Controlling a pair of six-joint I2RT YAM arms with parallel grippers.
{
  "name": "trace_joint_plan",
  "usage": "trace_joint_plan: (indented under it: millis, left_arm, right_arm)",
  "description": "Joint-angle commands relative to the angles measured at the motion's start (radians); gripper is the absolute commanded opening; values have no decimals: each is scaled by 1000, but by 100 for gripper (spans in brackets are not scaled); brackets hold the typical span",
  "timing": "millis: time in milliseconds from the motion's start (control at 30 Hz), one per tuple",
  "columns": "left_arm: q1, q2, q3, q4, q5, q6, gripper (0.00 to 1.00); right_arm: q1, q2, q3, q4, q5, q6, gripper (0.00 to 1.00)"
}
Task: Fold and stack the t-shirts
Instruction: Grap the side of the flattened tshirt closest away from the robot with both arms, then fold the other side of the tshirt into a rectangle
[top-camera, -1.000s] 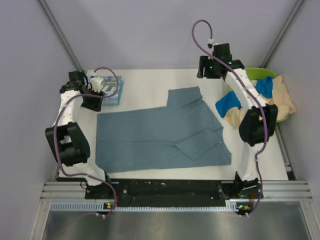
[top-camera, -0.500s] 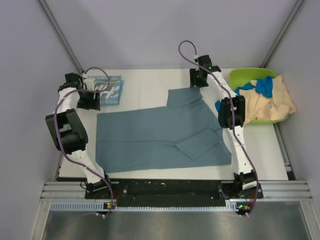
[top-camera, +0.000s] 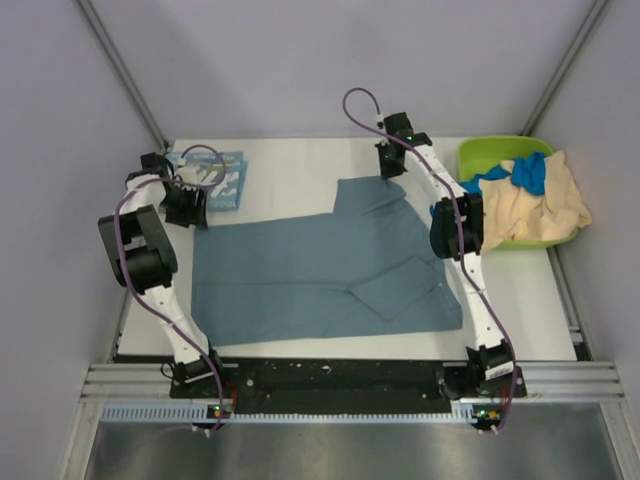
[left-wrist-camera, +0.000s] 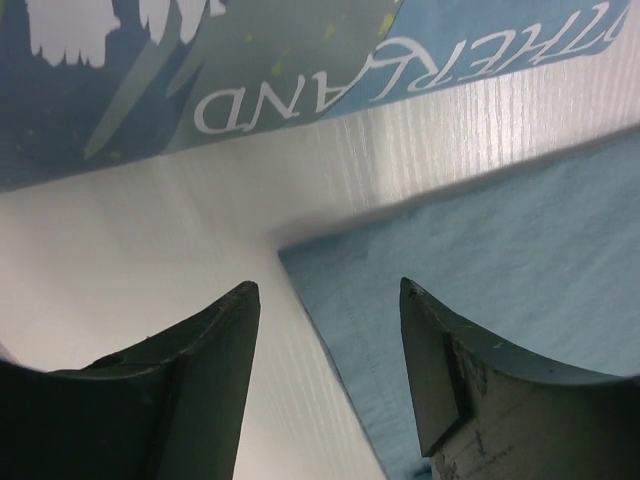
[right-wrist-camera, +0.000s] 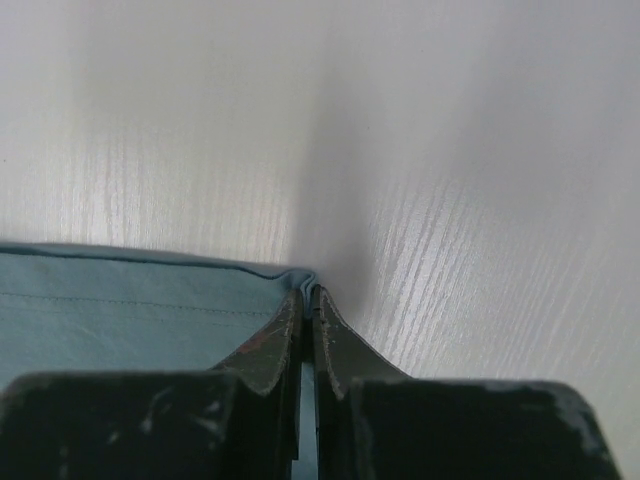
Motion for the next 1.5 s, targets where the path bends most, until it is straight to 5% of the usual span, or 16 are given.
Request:
trace_joint_plan:
  millis: [0, 467, 600, 667, 1067, 1467]
  left_arm:
    - [-23, 24, 57, 1, 13, 56, 61]
    - [-24, 78, 57, -54, -73, 229, 55]
    - [-36, 66, 13, -68, -38, 276, 24]
    - [-36, 25, -35, -51, 2, 297, 0]
    - [-35, -271, -176, 30, 32, 297, 0]
    - [-32, -709, -585, -119, 58, 484, 0]
  right_arm:
    - [16, -41, -48, -80, -38, -35, 0]
    - [18, -352, -244, 2, -172, -32, 0]
    - [18, -420, -307, 12, -204, -28, 0]
    - [18, -461, -357, 17, -224, -29, 0]
    - [18, -749, -672, 62, -269, -2, 0]
    - [19, -1275, -1362, -1, -223, 158, 0]
